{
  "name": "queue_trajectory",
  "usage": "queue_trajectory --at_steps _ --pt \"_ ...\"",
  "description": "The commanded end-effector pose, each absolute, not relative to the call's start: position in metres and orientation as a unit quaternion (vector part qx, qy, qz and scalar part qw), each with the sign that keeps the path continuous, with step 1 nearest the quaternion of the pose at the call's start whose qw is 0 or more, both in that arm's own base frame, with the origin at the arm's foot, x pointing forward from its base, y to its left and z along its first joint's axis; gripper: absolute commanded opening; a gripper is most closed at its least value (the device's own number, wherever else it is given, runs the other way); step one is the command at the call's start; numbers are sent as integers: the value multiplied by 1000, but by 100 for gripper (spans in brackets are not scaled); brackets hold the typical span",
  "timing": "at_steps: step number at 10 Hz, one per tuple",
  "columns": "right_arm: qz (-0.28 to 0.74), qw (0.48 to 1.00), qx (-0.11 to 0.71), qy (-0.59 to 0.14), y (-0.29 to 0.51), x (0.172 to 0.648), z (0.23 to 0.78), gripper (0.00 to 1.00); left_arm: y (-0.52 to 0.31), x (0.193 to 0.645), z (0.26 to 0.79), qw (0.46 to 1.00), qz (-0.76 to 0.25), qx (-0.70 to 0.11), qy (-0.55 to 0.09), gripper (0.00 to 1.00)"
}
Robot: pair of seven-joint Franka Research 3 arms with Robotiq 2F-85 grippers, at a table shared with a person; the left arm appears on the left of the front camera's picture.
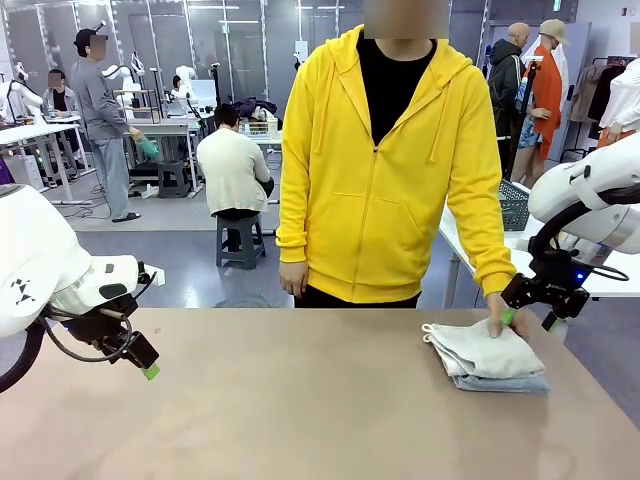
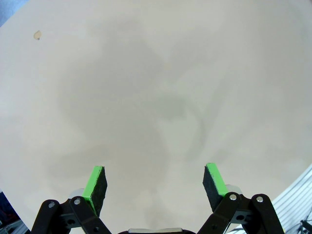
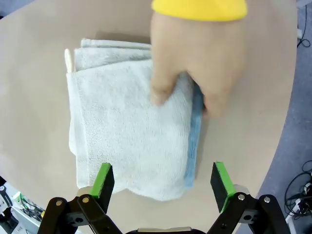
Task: Fold the towels and place them in the basket.
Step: Stack the folded Towel with hook on the right side of the table.
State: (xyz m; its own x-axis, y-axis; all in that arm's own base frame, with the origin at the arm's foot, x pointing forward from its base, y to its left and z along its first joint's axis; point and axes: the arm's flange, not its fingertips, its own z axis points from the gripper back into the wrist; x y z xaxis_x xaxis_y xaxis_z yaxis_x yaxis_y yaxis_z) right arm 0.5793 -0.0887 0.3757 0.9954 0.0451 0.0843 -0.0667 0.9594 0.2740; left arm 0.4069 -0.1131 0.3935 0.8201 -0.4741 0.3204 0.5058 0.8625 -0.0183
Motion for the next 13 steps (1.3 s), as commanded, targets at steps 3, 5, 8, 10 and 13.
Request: queue_trajectory --at_steps 3,5,8,10,13 --pt "35 988 146 -40 -89 578 378 100 -116 408 392 954 -251 -44 -158 100" --pt "28 989 140 -39 -89 579 376 100 -116 408 392 954 -251 -44 -158 100" --pt "121 972 177 -98 -93 545 461 100 -91 413 432 940 -277 -81 -184 100" --pt "150 959 205 -125 -101 525 506 100 -54 410 474 918 -287 -172 -211 100" --pt "128 928 328 -123 -133 491 553 100 24 405 531 894 -240 -303 -225 100"
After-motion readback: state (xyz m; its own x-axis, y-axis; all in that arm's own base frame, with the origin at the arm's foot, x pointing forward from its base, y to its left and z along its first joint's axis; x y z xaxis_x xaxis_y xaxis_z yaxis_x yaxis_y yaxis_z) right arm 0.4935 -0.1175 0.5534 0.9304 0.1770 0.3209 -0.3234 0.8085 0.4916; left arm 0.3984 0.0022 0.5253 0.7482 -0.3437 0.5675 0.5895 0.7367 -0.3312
